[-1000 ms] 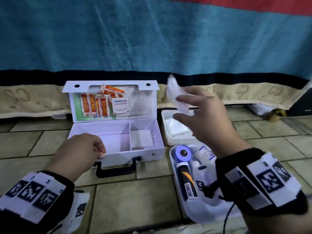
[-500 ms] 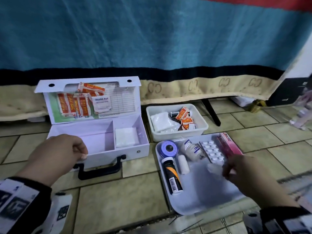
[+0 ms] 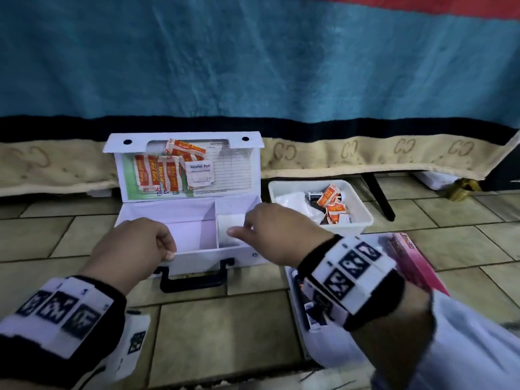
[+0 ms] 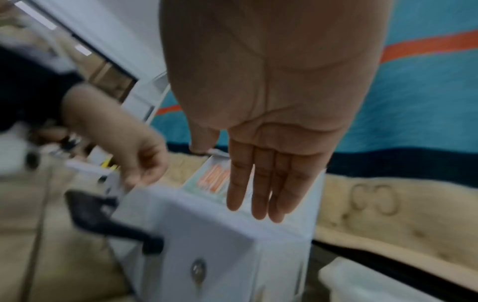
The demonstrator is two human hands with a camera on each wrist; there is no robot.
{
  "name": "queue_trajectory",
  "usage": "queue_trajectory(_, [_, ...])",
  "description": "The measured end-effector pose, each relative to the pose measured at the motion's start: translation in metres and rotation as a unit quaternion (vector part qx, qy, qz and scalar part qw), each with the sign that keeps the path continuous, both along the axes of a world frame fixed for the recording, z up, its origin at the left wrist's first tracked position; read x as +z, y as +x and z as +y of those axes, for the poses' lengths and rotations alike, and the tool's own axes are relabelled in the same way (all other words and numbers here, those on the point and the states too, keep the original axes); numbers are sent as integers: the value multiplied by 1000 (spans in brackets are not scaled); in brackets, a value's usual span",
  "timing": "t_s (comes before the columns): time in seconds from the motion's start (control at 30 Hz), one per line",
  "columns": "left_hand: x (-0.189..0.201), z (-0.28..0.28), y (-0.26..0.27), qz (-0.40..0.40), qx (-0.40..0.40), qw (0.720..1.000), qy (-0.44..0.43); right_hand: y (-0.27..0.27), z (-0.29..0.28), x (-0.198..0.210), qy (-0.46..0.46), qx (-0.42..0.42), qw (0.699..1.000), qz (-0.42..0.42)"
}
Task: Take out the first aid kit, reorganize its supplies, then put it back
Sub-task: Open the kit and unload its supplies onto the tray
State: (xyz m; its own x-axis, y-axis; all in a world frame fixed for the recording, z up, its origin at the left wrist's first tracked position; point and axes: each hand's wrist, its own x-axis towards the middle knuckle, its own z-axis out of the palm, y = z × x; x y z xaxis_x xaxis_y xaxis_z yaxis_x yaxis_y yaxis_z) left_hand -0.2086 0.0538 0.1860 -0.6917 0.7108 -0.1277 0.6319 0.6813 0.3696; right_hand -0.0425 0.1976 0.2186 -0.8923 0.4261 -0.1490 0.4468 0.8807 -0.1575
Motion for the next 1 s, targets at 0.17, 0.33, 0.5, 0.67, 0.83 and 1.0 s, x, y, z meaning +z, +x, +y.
queue_trajectory(0.17, [-3, 0, 0, -6, 9, 1000, 13, -39, 2, -39, 1, 30, 983, -180])
queue_trajectory(0.33, [-6, -2, -2, -2, 24, 1000, 11, -39, 6, -37, 12, 82, 981, -178])
queue_trajectory(0.5, [-3, 0, 0, 1, 24, 1000, 12, -10, 14, -3, -88, -9, 995, 46])
queue_trajectory(0.67, [0, -2, 2, 12, 13, 1000, 3, 68, 21, 34, -56, -86, 923, 371])
queue_trajectory(0.83, [3, -1, 3, 23, -1, 1000, -5, 154, 19, 31, -67, -174, 944, 273])
queue_trajectory(1.0, [4, -1, 3, 29, -9, 999, -14, 192, 6, -8, -72, -181, 971, 142])
